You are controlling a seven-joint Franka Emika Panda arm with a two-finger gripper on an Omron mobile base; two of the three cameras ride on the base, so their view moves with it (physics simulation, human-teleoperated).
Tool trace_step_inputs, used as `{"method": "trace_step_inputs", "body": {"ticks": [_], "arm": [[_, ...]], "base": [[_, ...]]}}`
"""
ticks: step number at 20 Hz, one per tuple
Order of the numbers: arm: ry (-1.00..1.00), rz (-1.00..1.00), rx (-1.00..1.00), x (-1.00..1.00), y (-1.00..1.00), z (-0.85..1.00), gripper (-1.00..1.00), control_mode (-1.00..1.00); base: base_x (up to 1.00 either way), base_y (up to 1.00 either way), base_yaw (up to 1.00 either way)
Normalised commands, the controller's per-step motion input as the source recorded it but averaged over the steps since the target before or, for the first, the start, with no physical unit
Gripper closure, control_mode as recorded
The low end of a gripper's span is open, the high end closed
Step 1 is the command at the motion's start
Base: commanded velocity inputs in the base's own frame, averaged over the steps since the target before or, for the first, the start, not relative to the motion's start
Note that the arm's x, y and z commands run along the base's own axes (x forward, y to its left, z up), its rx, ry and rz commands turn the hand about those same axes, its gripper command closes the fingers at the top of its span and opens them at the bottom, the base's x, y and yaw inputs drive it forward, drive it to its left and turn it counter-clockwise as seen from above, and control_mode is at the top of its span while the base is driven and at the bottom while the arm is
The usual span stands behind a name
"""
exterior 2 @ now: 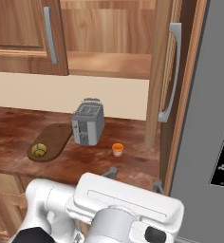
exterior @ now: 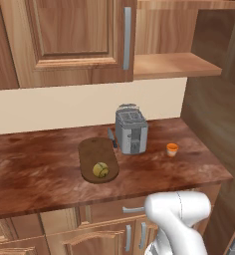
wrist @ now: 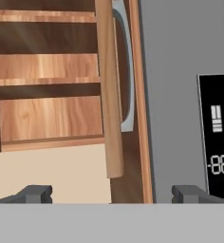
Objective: Pick the bread, place it on the cutting board, pick the jam, place it on the counter, and close the cabinet.
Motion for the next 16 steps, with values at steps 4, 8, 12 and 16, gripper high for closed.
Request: {"method": "trace_step_inputs", "body": {"ticks": [4, 8, 12, 16], "arm": [[-0.03, 0.0, 0.0, 0.19, 0.0, -0.08, -1.0, -1.0], [-0.05, 0.0, 0.0, 0.18, 0.0, -0.1, -1.0, -1.0], [-0.06, 0.0, 0.0, 0.21, 0.0, -0.06, -1.0, -1.0], [-0.05, 0.0, 0.0, 0.23, 0.0, -0.04, -1.0, -1.0]], "base": [[0.0, 0.0, 0.0], [0.0, 0.0, 0.0], [0.0, 0.0, 0.0], [0.0, 0.0, 0.0]]}}
